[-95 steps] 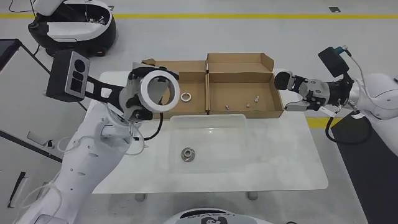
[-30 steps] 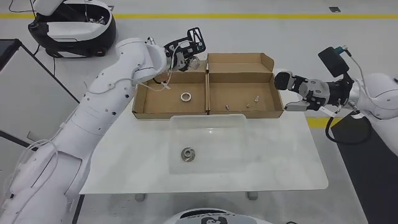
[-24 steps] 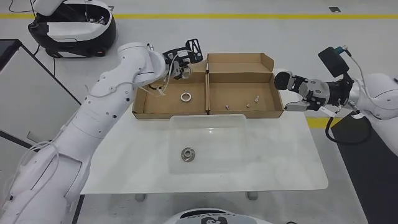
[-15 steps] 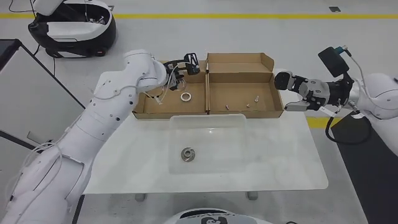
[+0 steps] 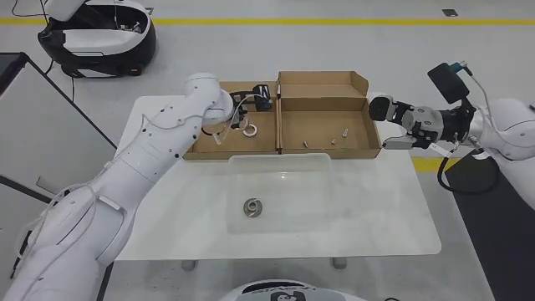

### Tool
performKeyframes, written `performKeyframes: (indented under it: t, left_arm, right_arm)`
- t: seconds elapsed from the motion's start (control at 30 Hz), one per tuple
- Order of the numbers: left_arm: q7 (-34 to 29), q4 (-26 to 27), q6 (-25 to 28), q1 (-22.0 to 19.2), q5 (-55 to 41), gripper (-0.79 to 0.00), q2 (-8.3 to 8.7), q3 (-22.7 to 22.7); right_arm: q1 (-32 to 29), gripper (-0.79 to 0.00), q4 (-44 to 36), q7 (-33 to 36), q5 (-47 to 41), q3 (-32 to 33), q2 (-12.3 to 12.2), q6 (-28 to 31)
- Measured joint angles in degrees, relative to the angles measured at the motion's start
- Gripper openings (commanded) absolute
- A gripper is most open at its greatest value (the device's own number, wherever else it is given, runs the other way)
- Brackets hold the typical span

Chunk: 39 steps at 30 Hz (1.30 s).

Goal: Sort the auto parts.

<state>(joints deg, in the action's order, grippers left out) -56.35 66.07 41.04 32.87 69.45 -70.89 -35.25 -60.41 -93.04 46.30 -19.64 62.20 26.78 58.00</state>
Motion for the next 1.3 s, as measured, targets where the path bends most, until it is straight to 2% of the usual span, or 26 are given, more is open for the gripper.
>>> performKeyframes:
  t: [0.4, 0.73, 1.3]
  left_arm:
    - [2.4, -11.4, -1.8, -3.6, 1.5, -0.785, -4.36, 5.5]
    - [3.2, -17.9, -1.3, -4.5, 3.4, -0.785, -6.54, 7.7]
    - [8.1, -26.7, -0.2, -4.7, 7.2, -0.785, -10.11, 10.8]
  right_arm:
    - [0.0, 0.0, 0.0, 0.0, 0.0, 0.0, 0.0, 0.0]
    - [0.0, 0.0, 0.0, 0.0, 0.0, 0.0, 0.0, 0.0]
    - [0.0, 0.0, 0.0, 0.0, 0.0, 0.0, 0.0, 0.0]
